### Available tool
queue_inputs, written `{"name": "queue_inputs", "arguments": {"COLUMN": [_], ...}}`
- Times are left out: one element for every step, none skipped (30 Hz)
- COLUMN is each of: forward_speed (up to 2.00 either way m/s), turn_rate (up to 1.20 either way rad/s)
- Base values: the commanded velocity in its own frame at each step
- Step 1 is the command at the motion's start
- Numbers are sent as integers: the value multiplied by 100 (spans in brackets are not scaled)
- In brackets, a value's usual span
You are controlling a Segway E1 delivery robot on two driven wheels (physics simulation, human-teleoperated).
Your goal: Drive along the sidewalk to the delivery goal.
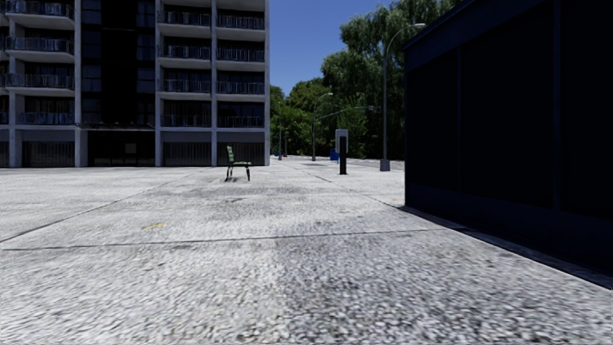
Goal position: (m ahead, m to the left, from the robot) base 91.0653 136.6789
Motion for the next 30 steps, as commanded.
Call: {"name": "queue_inputs", "arguments": {"forward_speed": [200, 200, 200, 200, 200, 200, 200, 200, 200, 200, 200, 200, 200, 200, 200, 200, 200, 200, 200, 200, 200, 200, 200, 200, 200, 200, 200, 200, 200, 200], "turn_rate": [0, 0, 0, 0, 0, 0, 0, 0, 0, 0, 0, 0, 0, 0, 0, 0, 0, 0, 0, 0, 0, 0, 0, 0, 0, 0, 0, 0, 0, 0]}}
